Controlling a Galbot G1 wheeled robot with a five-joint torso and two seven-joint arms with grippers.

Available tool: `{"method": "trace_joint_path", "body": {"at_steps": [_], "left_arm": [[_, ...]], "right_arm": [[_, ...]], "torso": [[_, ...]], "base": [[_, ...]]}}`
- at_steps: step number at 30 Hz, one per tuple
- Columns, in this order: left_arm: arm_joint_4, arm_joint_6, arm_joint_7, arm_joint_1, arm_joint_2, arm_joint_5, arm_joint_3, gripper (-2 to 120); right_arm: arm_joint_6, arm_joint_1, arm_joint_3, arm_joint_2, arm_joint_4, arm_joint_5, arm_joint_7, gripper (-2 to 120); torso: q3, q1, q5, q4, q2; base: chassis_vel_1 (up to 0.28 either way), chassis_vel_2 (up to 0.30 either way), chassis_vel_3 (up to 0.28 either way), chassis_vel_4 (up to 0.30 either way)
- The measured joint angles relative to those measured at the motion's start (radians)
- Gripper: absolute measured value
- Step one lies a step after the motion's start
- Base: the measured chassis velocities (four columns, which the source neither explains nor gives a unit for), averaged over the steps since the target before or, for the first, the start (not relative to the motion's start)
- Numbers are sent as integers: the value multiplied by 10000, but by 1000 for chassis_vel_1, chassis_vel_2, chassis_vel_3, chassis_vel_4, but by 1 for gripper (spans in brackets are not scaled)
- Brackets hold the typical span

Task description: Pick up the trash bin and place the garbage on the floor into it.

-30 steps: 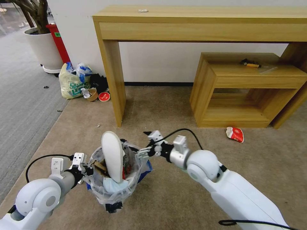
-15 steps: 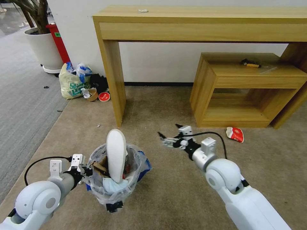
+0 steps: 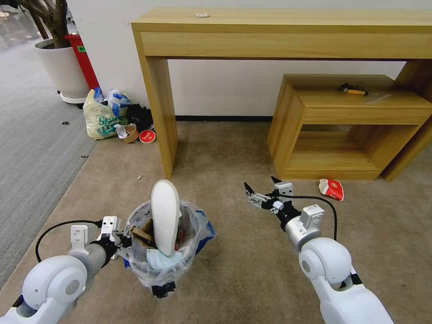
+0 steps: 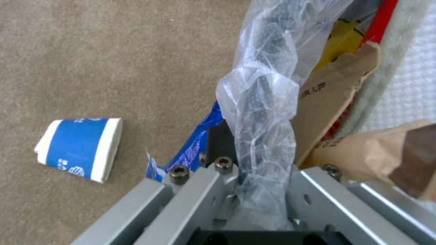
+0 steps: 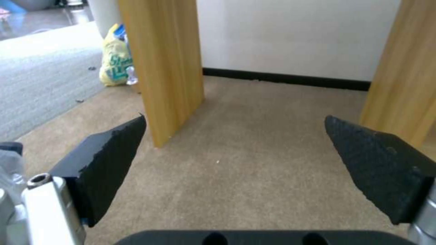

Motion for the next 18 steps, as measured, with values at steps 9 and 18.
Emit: {"method": "trace_joint_path", "body": {"at_steps": [9,18], "left_arm": [[-26,0,24,-7,-91,22,-75,0],[-56,0,71,27,-119,37,-222,0]], "right_arm": [[100,-133,-2,28,-10,-436,-654,100],[101,-183,-255,96,18,-662,-745,100]], "torso": [[1,0,0,0,0],[1,0,-1,-1,0]], "base": [[92,80,-85,-81],[120,114,-116,-117]]}}
